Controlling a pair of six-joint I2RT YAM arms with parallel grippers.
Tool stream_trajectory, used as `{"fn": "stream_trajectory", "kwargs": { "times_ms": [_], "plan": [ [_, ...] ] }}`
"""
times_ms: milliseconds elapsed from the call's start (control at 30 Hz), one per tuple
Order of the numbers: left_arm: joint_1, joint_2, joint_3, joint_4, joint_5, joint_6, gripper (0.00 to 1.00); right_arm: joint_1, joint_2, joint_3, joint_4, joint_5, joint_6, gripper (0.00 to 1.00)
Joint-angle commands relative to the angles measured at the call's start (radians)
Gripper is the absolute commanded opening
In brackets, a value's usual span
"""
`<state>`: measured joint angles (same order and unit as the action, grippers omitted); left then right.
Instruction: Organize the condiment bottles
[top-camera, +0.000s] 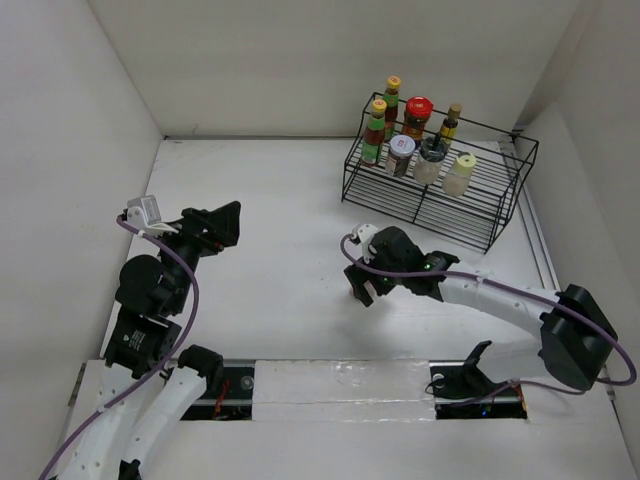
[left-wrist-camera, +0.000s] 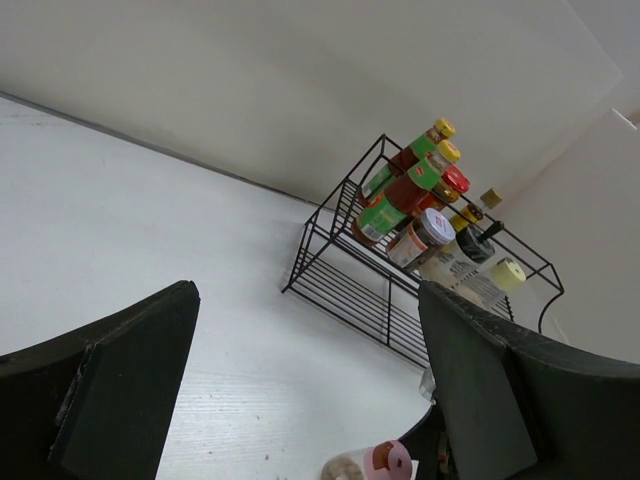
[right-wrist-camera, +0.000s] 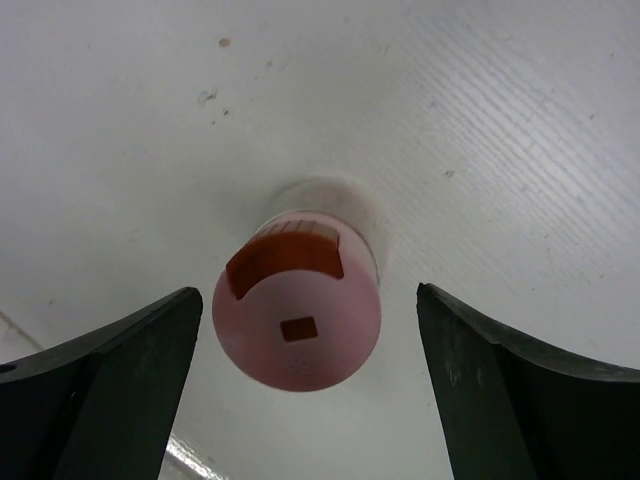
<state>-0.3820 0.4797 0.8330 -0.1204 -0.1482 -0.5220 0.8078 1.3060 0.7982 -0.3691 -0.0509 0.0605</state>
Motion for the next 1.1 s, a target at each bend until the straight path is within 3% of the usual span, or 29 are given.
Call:
{"fn": "stream_trajectory", "kwargs": {
  "times_ms": [0, 100, 233, 300, 400, 600, 667, 900, 1000, 1067],
  "plan": [
    [0.006, -0.004, 0.014, 0.045, 0.021, 0.005, 0.87, 0.011, 0.006, 0.055, 0.137, 0.086, -0.001, 0.93],
    [0.006, -0.004, 0.014, 0.045, 0.021, 0.005, 0.87, 0.033, 0.006, 0.065, 0.171, 0.118, -0.001, 0.9],
    [0.006, -0.004, 0.014, 0.045, 0.021, 0.005, 0.87, 0.033, 0.016, 0.065, 0.177, 0.128, 0.009, 0.59],
    [0.006, -0.004, 0.014, 0.045, 0.021, 0.005, 0.87, 0.033, 0.007, 0.085, 0.135, 0.152, 0.018, 0.52],
    [0.006, -0.004, 0.014, 0.045, 0.021, 0.005, 0.87, 0.042, -0.065, 0.131, 0.069, 0.187, 0.018, 0.49],
    [0.006, 0.005, 0.014, 0.054, 0.032, 0.005, 0.87, 0.012, -0.272, 0.329, -0.022, 0.452, -0.004, 0.47],
    [0.006, 0.005, 0.014, 0.054, 0.032, 0.005, 0.87, -0.039, -0.329, 0.366, -0.033, 0.508, -0.024, 0.46],
    [0.006, -0.004, 0.014, 0.054, 0.032, 0.005, 0.87, -0.396, -0.392, 0.441, -0.079, 0.546, -0.048, 0.45],
    [-0.003, -0.004, 0.014, 0.065, 0.032, 0.005, 0.87, -0.577, -0.337, 0.461, -0.05, 0.488, -0.059, 0.45],
    [-0.012, -0.004, 0.025, 0.055, 0.009, 0.014, 0.87, -0.708, -0.303, 0.483, -0.05, 0.357, -0.059, 0.45]
  ]
}}
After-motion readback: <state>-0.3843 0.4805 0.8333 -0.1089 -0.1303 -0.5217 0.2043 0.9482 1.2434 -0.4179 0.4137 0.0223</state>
